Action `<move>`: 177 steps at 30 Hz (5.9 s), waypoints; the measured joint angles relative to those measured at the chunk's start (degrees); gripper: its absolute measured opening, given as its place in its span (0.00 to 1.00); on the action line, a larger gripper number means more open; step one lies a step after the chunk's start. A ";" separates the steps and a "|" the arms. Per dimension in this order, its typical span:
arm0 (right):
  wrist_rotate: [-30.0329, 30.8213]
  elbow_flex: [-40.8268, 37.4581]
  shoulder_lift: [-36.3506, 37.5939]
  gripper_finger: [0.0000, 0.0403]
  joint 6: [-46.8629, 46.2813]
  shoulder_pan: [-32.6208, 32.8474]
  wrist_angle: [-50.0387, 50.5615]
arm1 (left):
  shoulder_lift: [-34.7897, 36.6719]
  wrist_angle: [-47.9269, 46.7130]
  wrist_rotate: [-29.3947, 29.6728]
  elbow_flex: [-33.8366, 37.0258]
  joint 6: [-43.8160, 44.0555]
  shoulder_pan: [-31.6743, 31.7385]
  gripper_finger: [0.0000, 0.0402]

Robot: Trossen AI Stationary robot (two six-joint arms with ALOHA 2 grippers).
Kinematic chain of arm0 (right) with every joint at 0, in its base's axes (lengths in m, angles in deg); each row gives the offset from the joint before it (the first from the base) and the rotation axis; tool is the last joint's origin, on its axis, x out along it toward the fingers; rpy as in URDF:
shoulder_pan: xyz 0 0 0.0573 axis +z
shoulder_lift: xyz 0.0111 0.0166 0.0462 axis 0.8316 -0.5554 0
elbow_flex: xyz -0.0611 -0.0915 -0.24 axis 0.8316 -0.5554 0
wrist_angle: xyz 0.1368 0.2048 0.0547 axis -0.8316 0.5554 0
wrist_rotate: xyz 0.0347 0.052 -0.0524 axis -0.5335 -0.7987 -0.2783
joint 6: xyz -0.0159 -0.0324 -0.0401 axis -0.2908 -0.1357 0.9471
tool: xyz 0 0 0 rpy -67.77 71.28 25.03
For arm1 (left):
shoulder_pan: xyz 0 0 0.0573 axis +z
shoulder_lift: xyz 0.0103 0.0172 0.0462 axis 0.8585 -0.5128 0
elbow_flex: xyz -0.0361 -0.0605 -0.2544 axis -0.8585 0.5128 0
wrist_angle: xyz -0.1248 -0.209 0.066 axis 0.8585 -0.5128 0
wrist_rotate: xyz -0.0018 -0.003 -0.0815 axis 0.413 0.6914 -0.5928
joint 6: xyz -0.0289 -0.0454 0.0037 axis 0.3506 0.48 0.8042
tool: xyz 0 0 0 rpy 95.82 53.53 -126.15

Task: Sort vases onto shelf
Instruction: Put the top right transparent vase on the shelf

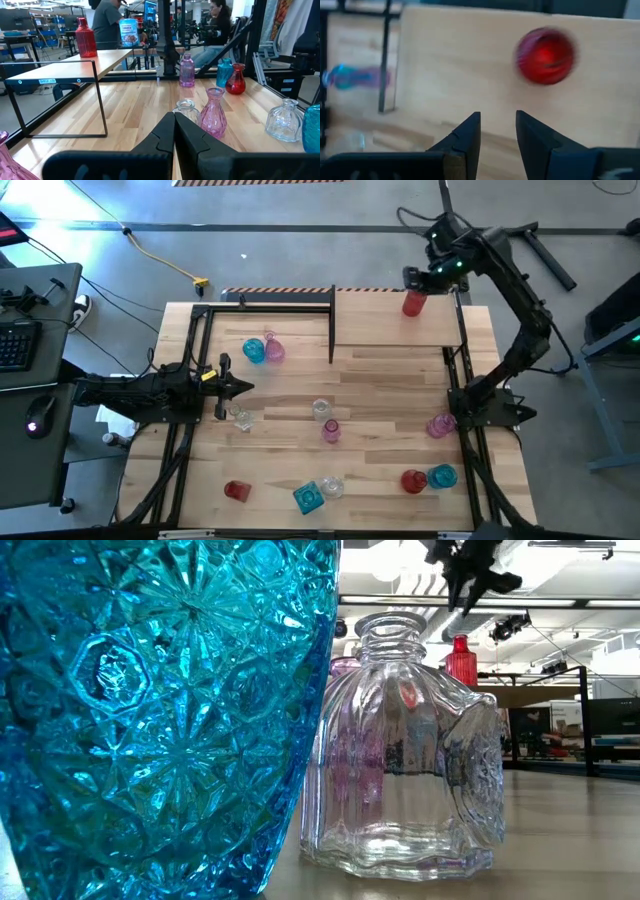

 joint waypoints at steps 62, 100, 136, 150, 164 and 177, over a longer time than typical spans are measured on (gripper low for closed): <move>7.56 -0.09 -25.04 0.26 1.92 52.96 -19.84 | 0.00 0.00 0.01 -0.01 0.00 0.00 0.00; 7.80 -6.10 -30.25 0.26 1.97 50.53 -29.33 | 0.02 0.02 -0.01 0.01 0.00 0.00 0.00; 6.49 -6.16 -31.71 0.23 1.27 50.96 -30.77 | 0.01 0.00 0.00 -0.01 0.00 0.00 0.00; 5.54 -6.10 -31.69 0.03 2.35 50.79 -31.06 | 0.02 0.02 -0.01 -0.01 0.00 0.02 0.00; 2.11 -6.10 -31.49 0.01 2.85 49.36 -30.99 | 0.02 0.01 -0.01 -0.01 0.00 0.01 0.00; 1.30 -6.10 -28.68 0.01 1.27 47.49 -30.20 | 0.02 0.02 0.01 -0.01 0.00 0.00 0.00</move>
